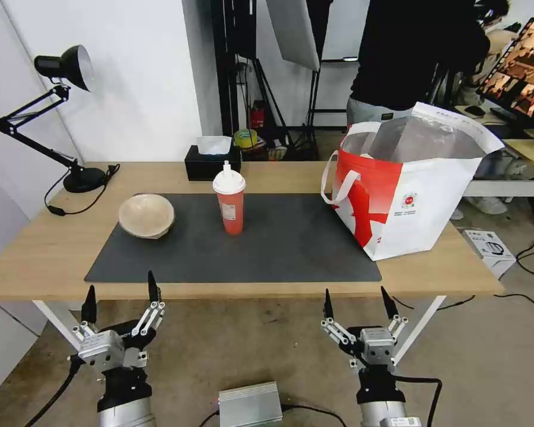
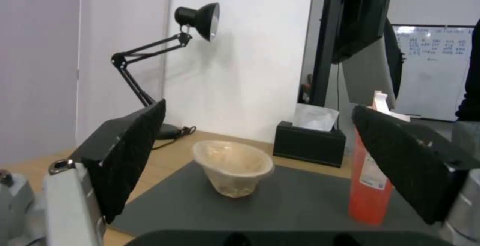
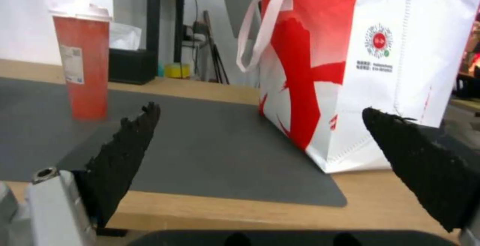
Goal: Pick up the trash from the table and place it into the takeout bag.
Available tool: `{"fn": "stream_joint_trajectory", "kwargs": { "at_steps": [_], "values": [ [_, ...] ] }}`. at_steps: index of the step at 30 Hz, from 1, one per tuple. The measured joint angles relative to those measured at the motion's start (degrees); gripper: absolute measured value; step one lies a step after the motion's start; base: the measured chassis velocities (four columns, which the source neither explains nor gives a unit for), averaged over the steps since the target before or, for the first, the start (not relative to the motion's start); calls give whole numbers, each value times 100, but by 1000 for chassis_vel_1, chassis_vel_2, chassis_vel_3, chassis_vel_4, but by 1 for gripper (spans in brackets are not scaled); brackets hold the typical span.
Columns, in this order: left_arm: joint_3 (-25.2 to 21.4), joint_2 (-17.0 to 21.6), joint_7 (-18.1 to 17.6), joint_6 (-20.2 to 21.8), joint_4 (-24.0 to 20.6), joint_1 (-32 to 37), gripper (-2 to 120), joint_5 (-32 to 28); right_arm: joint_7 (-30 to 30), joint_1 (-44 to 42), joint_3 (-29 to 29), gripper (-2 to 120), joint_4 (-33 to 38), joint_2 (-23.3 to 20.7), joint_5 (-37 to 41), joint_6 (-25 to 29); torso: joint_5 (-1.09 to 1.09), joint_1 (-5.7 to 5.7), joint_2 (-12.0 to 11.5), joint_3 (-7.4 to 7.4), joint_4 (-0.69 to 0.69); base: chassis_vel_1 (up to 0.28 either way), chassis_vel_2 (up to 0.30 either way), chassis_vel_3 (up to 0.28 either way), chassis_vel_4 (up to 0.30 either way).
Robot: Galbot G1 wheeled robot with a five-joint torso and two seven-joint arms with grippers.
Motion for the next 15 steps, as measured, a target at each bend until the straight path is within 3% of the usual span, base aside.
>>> {"fn": "stream_joint_trajectory", "kwargs": {
  "at_steps": [15],
  "values": [
    [11,-12,-2,-2,5,3,100,15,55,17,-39,100,-13,8,-69,-114,0,0,0,0,0,0,0,0,0]
  ]
}}
